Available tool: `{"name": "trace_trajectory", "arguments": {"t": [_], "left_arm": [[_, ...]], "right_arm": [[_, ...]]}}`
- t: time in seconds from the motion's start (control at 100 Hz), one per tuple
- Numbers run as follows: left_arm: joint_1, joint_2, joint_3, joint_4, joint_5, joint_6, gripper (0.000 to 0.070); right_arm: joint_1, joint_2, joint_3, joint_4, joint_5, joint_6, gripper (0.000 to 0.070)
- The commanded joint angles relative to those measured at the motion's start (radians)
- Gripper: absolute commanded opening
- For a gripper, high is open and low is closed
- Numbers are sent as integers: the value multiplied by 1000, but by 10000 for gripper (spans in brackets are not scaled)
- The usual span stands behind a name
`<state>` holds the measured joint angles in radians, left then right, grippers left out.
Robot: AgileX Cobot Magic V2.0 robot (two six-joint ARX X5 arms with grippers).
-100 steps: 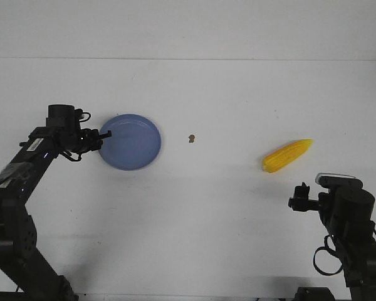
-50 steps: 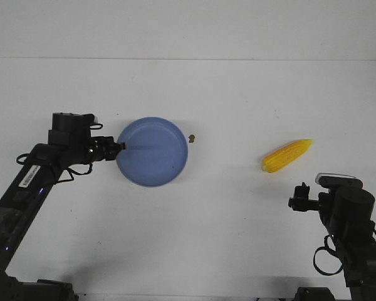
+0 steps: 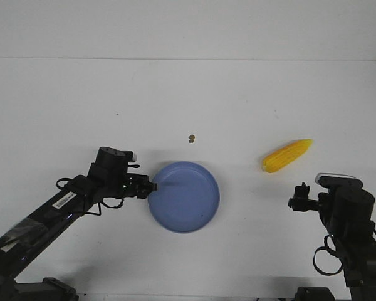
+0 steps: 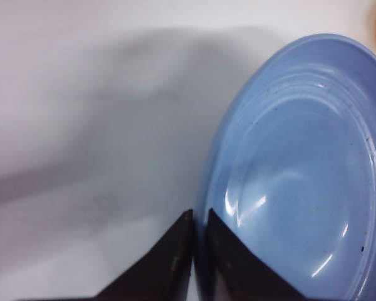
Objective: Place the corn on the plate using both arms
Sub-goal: 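Grip the plate rim with the left gripper and drag it toward the center, then release the plate and pull the left gripper back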
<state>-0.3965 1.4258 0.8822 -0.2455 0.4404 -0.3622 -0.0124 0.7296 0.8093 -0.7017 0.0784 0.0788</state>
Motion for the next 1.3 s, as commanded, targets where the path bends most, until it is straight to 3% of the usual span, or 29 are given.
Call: {"name": "trace_trajectory", "arguments": {"t": [0.0, 0.4, 0.9, 0.98, 1.14, 1.19, 1.21, 1.29], "left_arm": [[-14, 8, -3, 15, 8, -32, 11], [-30, 29, -21, 28, -44, -32, 12], [-43, 82, -21, 41, -44, -36, 38], [-43, 82, -21, 37, -44, -36, 149], [-43, 82, -21, 39, -44, -35, 570], [-42, 82, -21, 39, -44, -30, 669], [-42, 82, -21, 40, -44, -25, 699], [-33, 70, -21, 41, -44, -6, 700]], "right_arm": [[0, 3, 16, 5, -3, 7, 561], [0, 3, 16, 5, -3, 7, 561], [0, 3, 16, 4, -3, 7, 561], [0, 3, 16, 5, -3, 7, 561], [0, 3, 16, 5, -2, 7, 561], [0, 3, 16, 5, -2, 7, 561], [0, 3, 16, 5, -3, 7, 561], [0, 3, 16, 5, -2, 7, 561]]}}
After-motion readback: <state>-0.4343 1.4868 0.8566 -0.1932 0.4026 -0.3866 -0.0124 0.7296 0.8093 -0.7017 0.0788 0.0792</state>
